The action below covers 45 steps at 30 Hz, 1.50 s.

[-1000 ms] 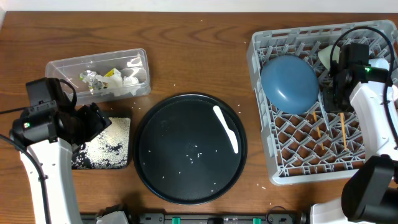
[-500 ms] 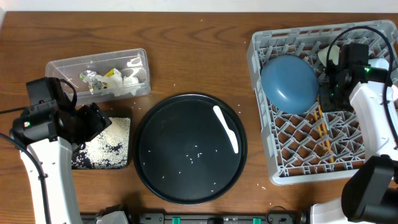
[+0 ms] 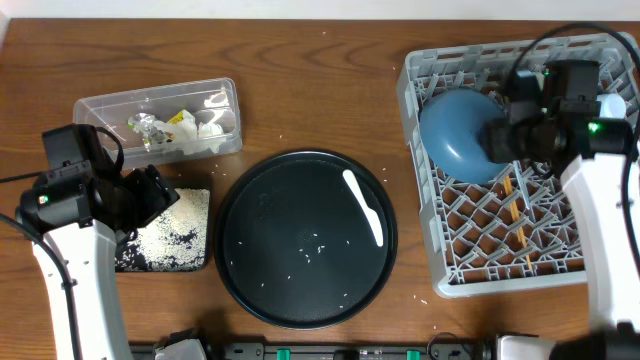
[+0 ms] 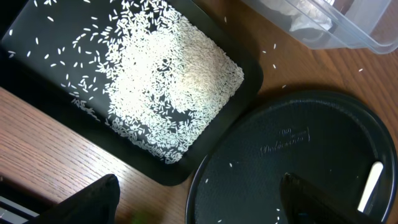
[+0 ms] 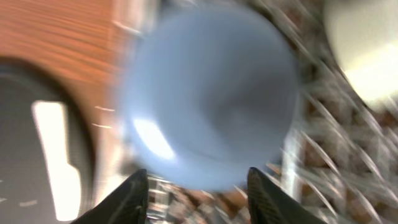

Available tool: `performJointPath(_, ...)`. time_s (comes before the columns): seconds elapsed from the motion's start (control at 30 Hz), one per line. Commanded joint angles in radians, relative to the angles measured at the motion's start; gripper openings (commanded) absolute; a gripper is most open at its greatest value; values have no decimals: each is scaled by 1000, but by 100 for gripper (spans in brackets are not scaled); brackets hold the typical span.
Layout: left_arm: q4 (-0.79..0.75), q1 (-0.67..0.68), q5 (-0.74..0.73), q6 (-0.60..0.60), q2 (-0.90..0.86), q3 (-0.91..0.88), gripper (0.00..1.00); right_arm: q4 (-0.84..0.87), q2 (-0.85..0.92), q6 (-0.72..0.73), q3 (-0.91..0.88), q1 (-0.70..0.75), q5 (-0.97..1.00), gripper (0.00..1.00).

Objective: Sort waste into correct bins and load items into the dishwasher rack
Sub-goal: 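Move the right gripper to the white plastic utensil and grasp it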

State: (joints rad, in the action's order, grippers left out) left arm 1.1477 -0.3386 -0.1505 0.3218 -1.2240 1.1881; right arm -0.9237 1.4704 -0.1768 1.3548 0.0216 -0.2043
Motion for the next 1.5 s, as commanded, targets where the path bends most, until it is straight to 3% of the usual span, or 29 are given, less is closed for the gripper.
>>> performJointPath(0.0,3,-3,2,14,-5,9,83,-9,-31,-2,19,-109,-163,48)
performJointPath(0.23,3,-3,2,13,-5,9,83,-8,42,18,2,-372,-81,50)
performJointPath(0.47,3,-3,2,14,-5,9,83,14,221,67,2,-538,7,52)
performJointPath(0.9,3,-3,2,13,-5,9,84,45,507,239,2,-603,110,49)
performJointPath(1.17,3,-3,2,13,-5,9,83,57,584,245,2,-606,118,49)
performJointPath(1.23,3,-3,2,13,-5,9,84,56,592,244,1,-608,117,55)
performJointPath(1.37,3,-3,2,13,-5,9,84,55,594,244,-1,-615,73,93)
performJointPath(1.4,3,-3,2,13,-5,9,84,55,594,244,-1,-615,56,97)
performJointPath(1.47,3,-3,2,13,-5,9,83,56,594,243,-1,-615,51,94)
